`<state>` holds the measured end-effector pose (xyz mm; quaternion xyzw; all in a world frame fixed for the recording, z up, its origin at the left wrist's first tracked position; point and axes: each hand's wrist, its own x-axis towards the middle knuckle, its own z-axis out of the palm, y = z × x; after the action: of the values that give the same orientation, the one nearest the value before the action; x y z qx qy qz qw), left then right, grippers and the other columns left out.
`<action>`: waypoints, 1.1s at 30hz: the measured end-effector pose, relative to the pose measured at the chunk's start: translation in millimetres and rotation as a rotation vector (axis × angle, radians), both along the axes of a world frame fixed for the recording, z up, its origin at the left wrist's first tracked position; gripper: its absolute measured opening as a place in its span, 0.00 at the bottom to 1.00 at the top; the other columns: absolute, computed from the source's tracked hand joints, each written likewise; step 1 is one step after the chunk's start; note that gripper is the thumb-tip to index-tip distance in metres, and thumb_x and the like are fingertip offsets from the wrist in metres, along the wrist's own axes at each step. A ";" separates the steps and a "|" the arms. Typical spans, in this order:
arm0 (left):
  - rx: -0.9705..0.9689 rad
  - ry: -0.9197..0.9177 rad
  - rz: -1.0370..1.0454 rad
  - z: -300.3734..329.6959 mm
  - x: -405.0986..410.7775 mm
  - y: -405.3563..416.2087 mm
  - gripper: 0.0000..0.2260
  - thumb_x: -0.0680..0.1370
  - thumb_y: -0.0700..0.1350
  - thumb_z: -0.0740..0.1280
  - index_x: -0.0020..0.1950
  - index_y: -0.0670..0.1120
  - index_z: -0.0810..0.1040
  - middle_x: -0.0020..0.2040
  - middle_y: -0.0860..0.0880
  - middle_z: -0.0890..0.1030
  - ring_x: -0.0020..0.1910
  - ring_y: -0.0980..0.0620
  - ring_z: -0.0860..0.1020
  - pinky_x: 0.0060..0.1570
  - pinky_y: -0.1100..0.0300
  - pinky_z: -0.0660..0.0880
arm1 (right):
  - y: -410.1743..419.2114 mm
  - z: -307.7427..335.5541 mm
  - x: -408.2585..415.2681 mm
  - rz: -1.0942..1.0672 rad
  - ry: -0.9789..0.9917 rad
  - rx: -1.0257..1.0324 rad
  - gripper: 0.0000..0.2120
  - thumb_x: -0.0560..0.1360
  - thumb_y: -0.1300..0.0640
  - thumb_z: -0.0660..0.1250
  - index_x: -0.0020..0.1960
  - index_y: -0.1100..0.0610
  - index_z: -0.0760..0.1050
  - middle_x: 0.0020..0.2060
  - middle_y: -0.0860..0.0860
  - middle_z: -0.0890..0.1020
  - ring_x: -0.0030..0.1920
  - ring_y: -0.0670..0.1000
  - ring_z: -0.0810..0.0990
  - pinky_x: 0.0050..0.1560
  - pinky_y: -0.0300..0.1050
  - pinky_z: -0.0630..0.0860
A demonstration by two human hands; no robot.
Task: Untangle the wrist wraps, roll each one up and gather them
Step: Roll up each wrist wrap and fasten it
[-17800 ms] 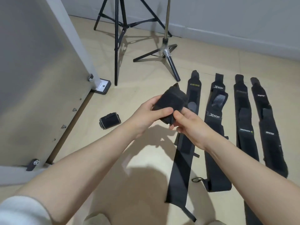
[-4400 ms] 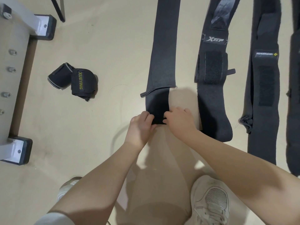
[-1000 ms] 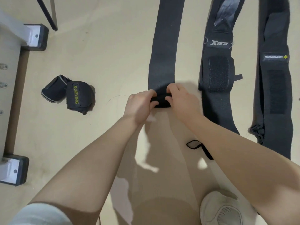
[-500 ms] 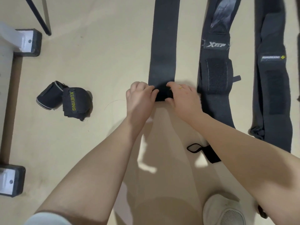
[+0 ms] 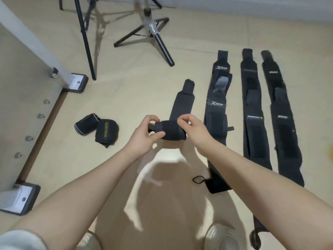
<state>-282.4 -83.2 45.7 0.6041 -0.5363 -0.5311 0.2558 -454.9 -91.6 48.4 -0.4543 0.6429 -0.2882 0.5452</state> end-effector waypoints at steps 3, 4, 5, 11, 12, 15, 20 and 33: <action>-0.058 0.072 0.001 52.5 3.4 -11.3 0.13 0.76 0.36 0.66 0.57 0.49 0.70 0.46 0.48 0.77 0.43 0.54 0.76 0.46 0.66 0.72 | -4.9 58.8 9.7 -0.039 -0.046 -0.066 0.07 0.77 0.54 0.64 0.55 0.51 0.74 0.44 0.47 0.76 0.48 0.48 0.76 0.51 0.44 0.73; -0.069 0.086 -0.023 69.8 5.2 -14.2 0.13 0.77 0.36 0.66 0.56 0.50 0.70 0.46 0.48 0.77 0.43 0.54 0.76 0.47 0.65 0.72 | -4.2 77.6 11.2 -0.029 -0.070 -0.091 0.09 0.77 0.56 0.65 0.56 0.51 0.74 0.46 0.47 0.76 0.51 0.50 0.76 0.53 0.43 0.74; -0.082 0.094 -0.053 85.5 7.4 -16.8 0.13 0.77 0.36 0.66 0.55 0.51 0.71 0.45 0.48 0.77 0.43 0.53 0.76 0.47 0.65 0.73 | -2.1 95.4 11.6 -0.019 -0.087 -0.111 0.10 0.77 0.59 0.65 0.58 0.52 0.74 0.47 0.48 0.76 0.51 0.50 0.76 0.53 0.40 0.75; -0.188 0.261 0.014 155.2 15.8 -17.3 0.16 0.75 0.33 0.67 0.56 0.51 0.75 0.46 0.49 0.79 0.40 0.57 0.77 0.45 0.64 0.75 | 10.9 167.1 11.5 -0.047 -0.198 -0.169 0.24 0.76 0.64 0.66 0.69 0.51 0.65 0.55 0.51 0.72 0.45 0.36 0.76 0.35 0.19 0.68; -0.201 0.295 0.063 161.8 15.2 -16.1 0.16 0.75 0.32 0.67 0.58 0.48 0.74 0.46 0.50 0.78 0.38 0.61 0.77 0.44 0.67 0.75 | 12.5 173.1 16.5 -0.046 -0.185 -0.190 0.23 0.76 0.65 0.66 0.68 0.53 0.66 0.57 0.52 0.72 0.43 0.30 0.76 0.36 0.19 0.68; -0.206 0.442 0.234 169.6 14.7 -10.4 0.18 0.75 0.30 0.65 0.60 0.46 0.72 0.50 0.48 0.78 0.42 0.66 0.78 0.44 0.71 0.74 | 18.3 181.0 34.3 -0.112 -0.211 -0.247 0.20 0.76 0.68 0.65 0.67 0.59 0.68 0.53 0.47 0.75 0.38 0.24 0.74 0.37 0.21 0.70; -0.181 0.540 0.356 163.0 17.0 -1.3 0.16 0.77 0.30 0.62 0.55 0.51 0.70 0.51 0.52 0.78 0.52 0.61 0.76 0.44 0.71 0.74 | 19.3 179.6 54.7 -0.133 -0.130 -0.303 0.17 0.76 0.65 0.66 0.63 0.58 0.70 0.44 0.45 0.78 0.38 0.31 0.77 0.37 0.24 0.71; -0.369 0.118 -0.025 168.2 24.3 -7.2 0.29 0.72 0.44 0.71 0.64 0.69 0.63 0.65 0.56 0.72 0.64 0.56 0.72 0.66 0.55 0.69 | 5.0 180.0 50.0 -0.233 -0.248 -0.227 0.06 0.79 0.58 0.62 0.52 0.55 0.77 0.45 0.50 0.82 0.43 0.43 0.80 0.44 0.34 0.76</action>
<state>-258.1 -90.4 213.9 0.5082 -0.6158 -0.4615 0.3867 -404.9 -86.6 228.4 -0.3966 0.5824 -0.4736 0.5284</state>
